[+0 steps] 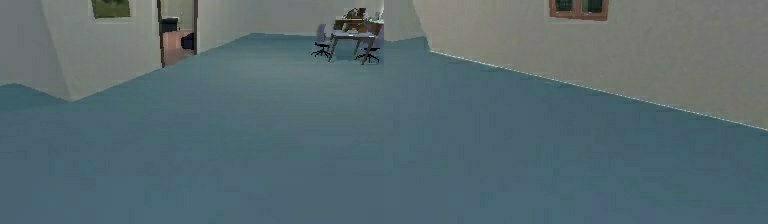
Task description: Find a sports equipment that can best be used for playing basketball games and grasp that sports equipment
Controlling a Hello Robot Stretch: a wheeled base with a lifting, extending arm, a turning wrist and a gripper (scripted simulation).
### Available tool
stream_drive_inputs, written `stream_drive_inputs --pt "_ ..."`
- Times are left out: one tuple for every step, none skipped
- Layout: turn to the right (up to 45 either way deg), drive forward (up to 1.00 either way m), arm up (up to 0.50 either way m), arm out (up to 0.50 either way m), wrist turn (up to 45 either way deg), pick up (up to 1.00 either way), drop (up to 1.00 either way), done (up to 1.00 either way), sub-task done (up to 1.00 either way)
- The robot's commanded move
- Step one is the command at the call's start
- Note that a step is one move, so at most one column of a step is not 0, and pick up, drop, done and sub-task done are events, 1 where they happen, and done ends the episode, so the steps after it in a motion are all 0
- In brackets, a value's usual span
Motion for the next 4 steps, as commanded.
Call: stream_drive_inputs --pt "0.0 1.0 0.0 0.0 0.0 0.0 0.0 0.0 0.0" --pt "0.0 1.0 0.0 0.0 0.0 0.0 0.0 0.0 0.0" --pt "0.0 1.0 0.0 0.0 0.0 0.0 0.0 0.0 0.0" --pt "-3.0 0.0 0.0 0.0 0.0 0.0 0.0 0.0 0.0"
